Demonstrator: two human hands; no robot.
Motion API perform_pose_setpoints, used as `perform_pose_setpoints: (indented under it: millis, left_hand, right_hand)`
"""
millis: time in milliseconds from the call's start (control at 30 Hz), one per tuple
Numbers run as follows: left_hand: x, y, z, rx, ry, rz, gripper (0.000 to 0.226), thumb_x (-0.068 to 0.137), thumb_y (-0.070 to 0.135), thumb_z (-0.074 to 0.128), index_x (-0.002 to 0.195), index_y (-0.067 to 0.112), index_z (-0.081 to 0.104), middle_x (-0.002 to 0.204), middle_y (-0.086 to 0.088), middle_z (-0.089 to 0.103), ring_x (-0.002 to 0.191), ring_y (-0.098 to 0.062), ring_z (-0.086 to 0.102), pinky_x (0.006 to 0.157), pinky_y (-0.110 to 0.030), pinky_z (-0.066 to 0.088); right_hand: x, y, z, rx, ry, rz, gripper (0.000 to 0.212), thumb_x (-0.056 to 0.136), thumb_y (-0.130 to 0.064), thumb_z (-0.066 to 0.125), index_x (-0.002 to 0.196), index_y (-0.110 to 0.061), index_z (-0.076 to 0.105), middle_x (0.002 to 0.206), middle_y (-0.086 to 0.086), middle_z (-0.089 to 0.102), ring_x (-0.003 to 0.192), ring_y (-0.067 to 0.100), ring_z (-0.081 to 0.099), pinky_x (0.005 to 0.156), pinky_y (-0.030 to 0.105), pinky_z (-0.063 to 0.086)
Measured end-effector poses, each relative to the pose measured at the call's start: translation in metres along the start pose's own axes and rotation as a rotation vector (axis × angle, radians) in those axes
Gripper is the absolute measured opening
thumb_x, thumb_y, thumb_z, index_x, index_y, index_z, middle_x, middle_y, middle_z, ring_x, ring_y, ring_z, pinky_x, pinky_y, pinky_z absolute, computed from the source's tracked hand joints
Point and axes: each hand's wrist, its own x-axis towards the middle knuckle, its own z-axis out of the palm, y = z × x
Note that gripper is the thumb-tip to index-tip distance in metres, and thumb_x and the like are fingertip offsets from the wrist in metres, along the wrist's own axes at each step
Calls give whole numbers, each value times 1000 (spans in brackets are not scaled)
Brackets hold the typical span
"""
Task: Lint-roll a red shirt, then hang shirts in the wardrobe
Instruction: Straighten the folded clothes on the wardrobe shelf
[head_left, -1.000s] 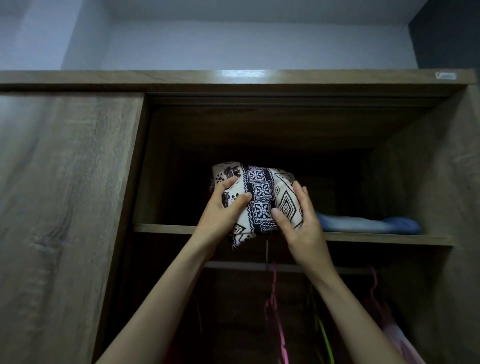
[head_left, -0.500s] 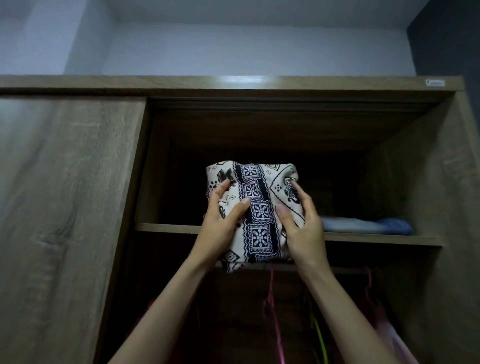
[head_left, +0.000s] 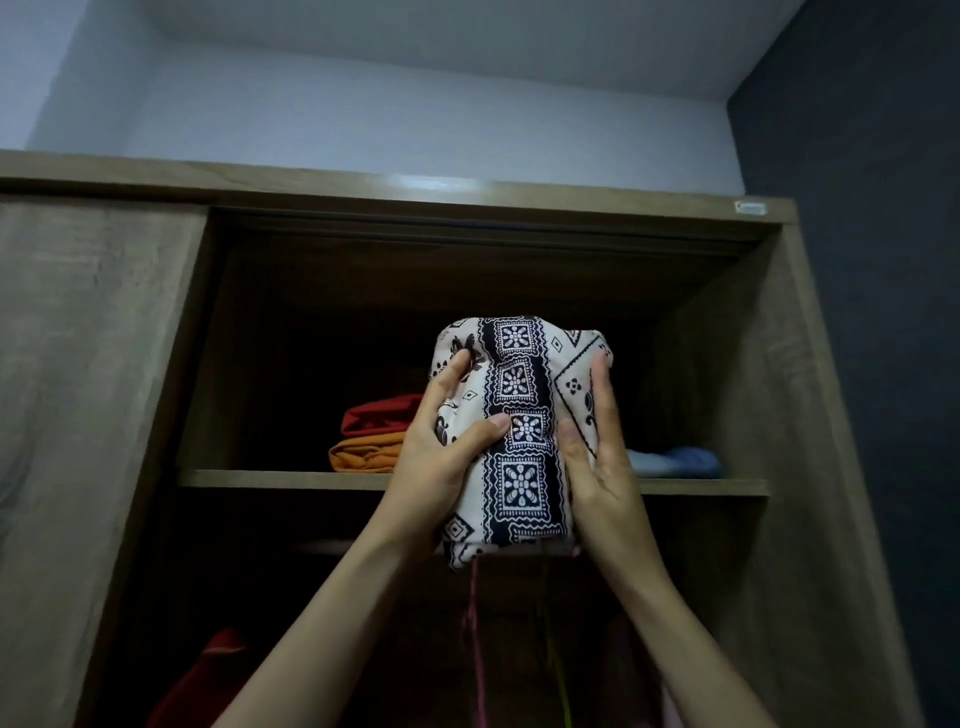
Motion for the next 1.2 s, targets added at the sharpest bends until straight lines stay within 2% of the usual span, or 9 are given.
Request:
perform_pose_setpoints:
  millis: [100,200,333,533,633,733,900,1000,1200]
  left_hand:
    - [6,-7,19,-32,-30,14,66,86,5,68,143,28,45,138,1,55,102,-6,70,72,-18,56]
    - [21,-15,38,-61,-47,-9,65,88,5,66,144,29,44,139,-2,54,103,-10,70,72,-20,56]
    - [52,-36,70,-74,-76,-48,63,90,2,61,145,26,42,126,1,64,100,-9,70,72,-21,56]
    - [101,-60,102,17,-172,-67,64,93,6,62,147,30,38,121,17,53,108,-15,66,82,-24,58]
    - [118,-67,104,133,-210,-102,66,93,10,62,149,31,33,131,4,54,102,-13,66,74,-19,58]
    - [128,-75,97,305,-204,-121,66,94,17,63,149,33,31,138,1,46,112,-16,59,86,-22,55]
    - [133,-91,79,908,-270,-202,66,97,37,56,154,30,22,150,-6,45,131,-24,48,102,-28,39]
    - [131,-95,73,1009,-289,-235,63,99,42,50,154,26,24,154,-5,40,137,-27,43,106,-29,37]
    - [112,-93,65,1130,-357,-166,58,103,44,38,156,31,17,158,-18,28,144,-33,31,114,-38,31]
  right_hand:
    - [-1,-5,-25,79,-14,-3,52,96,-14,45,142,-36,34,145,-21,41,135,-2,37,109,22,36]
    - [10,-3,-50,21,19,-25,50,95,-8,50,140,-28,42,144,-11,47,133,4,42,111,31,37]
    - [35,20,-90,-134,62,-23,49,95,-17,54,140,-32,44,147,-4,43,137,8,38,114,46,32]
    - [63,45,-131,-343,102,-37,50,97,-15,51,139,-42,42,142,-24,43,138,4,33,115,42,31]
    - [76,54,-136,-446,93,-23,52,98,-10,48,139,-41,40,142,-12,42,134,-1,34,108,14,33]
    - [88,68,-137,-614,42,16,54,97,-8,47,143,-34,37,146,6,37,133,6,34,92,-9,20]
    - [89,99,-138,-776,-279,368,59,100,-26,42,151,-25,13,154,14,24,143,26,25,111,20,15]
    - [87,102,-138,-954,-343,521,63,99,-46,32,151,-30,1,153,24,23,141,38,26,116,45,23]
    - [55,73,-133,-1047,-370,411,58,97,-56,19,149,-40,-1,161,10,0,146,29,17,115,51,20]
